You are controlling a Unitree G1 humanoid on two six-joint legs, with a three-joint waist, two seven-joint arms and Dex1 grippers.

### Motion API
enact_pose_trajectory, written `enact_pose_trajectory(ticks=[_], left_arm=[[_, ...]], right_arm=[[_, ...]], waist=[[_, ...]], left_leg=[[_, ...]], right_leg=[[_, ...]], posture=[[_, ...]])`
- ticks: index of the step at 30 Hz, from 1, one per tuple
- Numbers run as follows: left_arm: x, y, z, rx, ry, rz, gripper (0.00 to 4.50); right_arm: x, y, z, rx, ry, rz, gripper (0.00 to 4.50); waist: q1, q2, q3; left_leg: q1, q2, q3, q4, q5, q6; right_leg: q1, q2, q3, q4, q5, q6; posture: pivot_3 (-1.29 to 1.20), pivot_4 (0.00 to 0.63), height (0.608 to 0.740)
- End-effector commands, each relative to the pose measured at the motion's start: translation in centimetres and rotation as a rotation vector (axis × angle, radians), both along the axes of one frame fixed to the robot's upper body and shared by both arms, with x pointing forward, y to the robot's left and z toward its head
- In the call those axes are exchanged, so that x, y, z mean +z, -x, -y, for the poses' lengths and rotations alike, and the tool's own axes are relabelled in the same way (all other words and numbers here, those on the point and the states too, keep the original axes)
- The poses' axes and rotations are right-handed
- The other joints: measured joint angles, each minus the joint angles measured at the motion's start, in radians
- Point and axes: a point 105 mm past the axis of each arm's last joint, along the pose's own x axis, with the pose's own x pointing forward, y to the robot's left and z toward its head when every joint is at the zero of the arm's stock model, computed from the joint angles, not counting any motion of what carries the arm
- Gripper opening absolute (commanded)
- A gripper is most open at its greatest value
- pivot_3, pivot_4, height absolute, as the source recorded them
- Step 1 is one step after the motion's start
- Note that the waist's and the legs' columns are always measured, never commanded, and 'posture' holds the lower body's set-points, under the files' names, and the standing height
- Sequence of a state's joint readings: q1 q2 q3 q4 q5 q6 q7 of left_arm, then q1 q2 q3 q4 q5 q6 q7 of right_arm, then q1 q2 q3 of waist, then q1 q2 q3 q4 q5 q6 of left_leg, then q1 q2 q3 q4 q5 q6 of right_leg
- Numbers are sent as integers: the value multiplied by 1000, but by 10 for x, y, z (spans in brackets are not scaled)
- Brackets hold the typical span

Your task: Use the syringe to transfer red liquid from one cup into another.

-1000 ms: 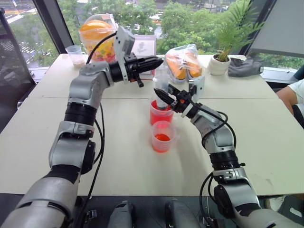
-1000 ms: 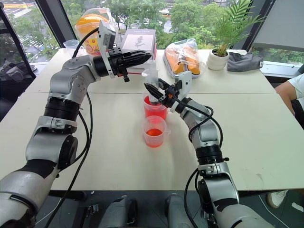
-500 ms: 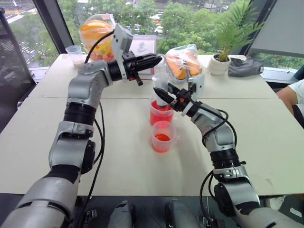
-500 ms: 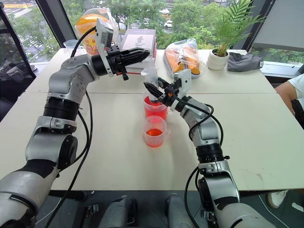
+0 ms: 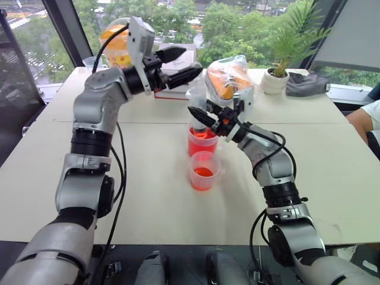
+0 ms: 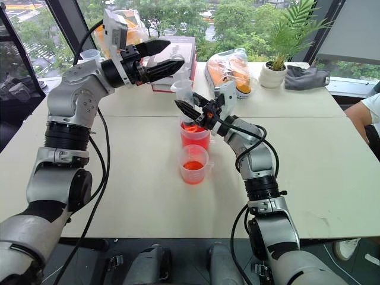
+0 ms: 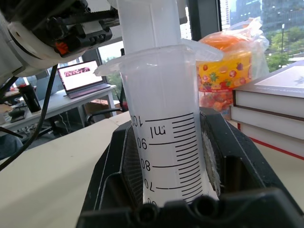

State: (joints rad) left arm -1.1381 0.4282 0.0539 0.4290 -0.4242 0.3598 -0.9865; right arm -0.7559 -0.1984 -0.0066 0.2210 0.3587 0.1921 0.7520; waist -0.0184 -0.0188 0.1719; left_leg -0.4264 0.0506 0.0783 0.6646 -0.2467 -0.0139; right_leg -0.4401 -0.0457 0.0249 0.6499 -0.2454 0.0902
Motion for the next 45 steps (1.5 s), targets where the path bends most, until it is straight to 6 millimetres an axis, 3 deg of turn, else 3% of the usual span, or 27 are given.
enact_pose_trajectory(ticks=[1,6,9,12,14,18,21,25,30,40,45], left_arm=[[7,6,-13,31,-5,54,4489],[1,6,-28,77,-11,38,4489],[-3,7,-38,106,-5,22,4489],[-8,9,-44,124,1,7,4489],[-9,10,-44,125,-1,6,4489],[-11,11,-40,114,-9,2,4489],[-10,12,-38,99,-8,1,4489],[-8,13,-32,65,-11,-2,4489],[-13,25,-21,-46,-69,-27,4489],[0,47,-18,-214,-55,-71,4489],[6,49,-3,-268,-28,-64,4489]], right_arm=[[24,1,4,-8,-24,75,1344],[31,0,11,-26,-30,91,1344],[54,6,17,-29,-58,138,1344],[82,27,22,23,-104,182,1344],[86,37,23,54,-114,177,1344],[76,66,18,140,-96,136,1344],[60,76,15,157,-77,96,1344],[39,80,12,145,-52,56,1344],[0,70,13,63,-12,6,1344],[-7,62,13,23,-15,14,1344],[-8,61,12,24,-10,13,1344]], waist=[[0,0,0],[-1,0,0],[-1,0,0],[1,0,0],[3,0,0],[5,0,0],[5,0,0],[2,0,0],[2,0,0],[2,0,0],[4,0,0]], left_leg=[[0,0,0,0,0,0],[0,0,0,0,0,0],[0,0,0,0,0,0],[0,0,0,0,0,0],[0,0,0,0,0,0],[0,0,0,0,0,0],[0,0,0,0,0,0],[0,0,0,1,0,0],[0,0,-1,1,0,0],[0,0,-1,1,0,0],[0,0,-1,1,0,0]], right_leg=[[0,0,0,0,0,0],[0,0,0,0,0,0],[0,0,0,0,0,0],[0,0,0,0,0,0],[0,0,0,0,0,0],[0,-1,0,0,0,0],[1,0,-1,0,0,0],[1,0,0,0,0,0],[1,0,0,0,0,0],[1,0,0,0,0,0],[1,0,0,0,0,0]], posture=[[0,150,740],[0,150,740],[0,150,740],[0,150,740],[0,150,740],[0,150,740],[0,150,740],[0,150,740],[0,150,740],[0,150,740],[0,150,740]])
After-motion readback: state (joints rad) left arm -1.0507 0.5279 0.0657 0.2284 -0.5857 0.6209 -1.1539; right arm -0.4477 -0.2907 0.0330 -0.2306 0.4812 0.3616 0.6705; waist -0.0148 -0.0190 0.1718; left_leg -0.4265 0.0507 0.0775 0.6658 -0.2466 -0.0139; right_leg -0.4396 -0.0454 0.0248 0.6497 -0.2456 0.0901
